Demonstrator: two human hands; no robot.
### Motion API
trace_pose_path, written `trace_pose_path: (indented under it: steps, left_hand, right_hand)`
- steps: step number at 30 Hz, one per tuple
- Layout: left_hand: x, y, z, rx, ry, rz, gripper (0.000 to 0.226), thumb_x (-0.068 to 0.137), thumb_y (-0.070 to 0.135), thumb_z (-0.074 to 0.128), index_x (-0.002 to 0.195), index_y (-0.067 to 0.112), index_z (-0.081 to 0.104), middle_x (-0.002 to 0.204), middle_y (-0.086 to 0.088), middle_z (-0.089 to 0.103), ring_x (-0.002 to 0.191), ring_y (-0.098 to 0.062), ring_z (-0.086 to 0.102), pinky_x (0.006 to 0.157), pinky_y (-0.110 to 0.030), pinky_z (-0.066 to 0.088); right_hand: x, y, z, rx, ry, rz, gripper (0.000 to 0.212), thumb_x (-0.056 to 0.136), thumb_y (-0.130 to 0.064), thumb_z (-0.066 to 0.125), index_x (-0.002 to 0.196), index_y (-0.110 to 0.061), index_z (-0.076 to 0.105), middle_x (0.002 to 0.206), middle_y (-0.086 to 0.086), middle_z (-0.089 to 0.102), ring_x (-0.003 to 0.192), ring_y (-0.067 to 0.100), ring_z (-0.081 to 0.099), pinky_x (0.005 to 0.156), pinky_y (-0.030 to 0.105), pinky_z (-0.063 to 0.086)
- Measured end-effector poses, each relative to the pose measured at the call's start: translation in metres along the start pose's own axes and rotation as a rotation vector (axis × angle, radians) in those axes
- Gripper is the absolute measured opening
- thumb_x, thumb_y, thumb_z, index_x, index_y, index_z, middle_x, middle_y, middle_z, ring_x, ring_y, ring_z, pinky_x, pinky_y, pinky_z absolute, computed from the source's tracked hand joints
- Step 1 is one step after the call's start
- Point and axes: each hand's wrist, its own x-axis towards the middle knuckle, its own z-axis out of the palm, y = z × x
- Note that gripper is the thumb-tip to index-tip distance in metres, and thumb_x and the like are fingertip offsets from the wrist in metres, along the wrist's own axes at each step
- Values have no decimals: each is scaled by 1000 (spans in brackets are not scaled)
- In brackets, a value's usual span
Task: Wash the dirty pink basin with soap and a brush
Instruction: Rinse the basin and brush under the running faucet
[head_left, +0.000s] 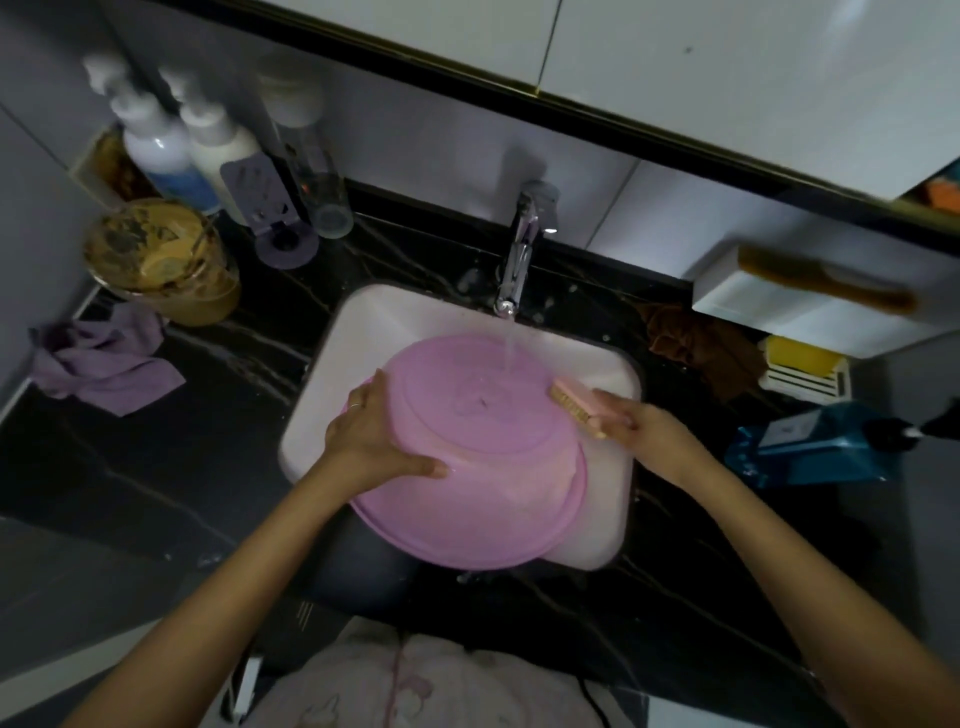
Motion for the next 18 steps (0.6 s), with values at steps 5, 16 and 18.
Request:
trace_pose_path:
  steps: [5, 16, 18]
  left_hand:
    - [4, -6, 7, -38, 18, 36, 148, 31, 85, 50, 150, 17, -8, 156, -8, 3, 144, -23, 9, 117, -38, 14]
    - [24, 1, 10, -125, 194, -72, 86, 80, 49, 52, 149, 14, 15, 152, -14, 22, 134, -36, 32, 112, -43, 25]
    - [20, 2, 6, -79, 203, -75, 88, 76, 51, 47, 149, 13, 15, 151, -16, 25, 132, -38, 34, 110, -42, 26]
  right_hand:
    - [-15, 24, 29, 185, 161, 256, 30, 86, -31, 65, 105, -8, 61, 78, 3, 60, 68, 19, 58, 57, 27, 47]
    - [5, 6, 77, 322, -1, 428, 20, 93, -15, 48, 102, 0, 55, 77, 12, 57, 62, 21, 54, 51, 25, 43]
    - [1, 6, 82, 341, 16, 405, 23, 95, -17, 44, 110, -1, 51, 90, 11, 56, 70, 20, 52, 57, 24, 41]
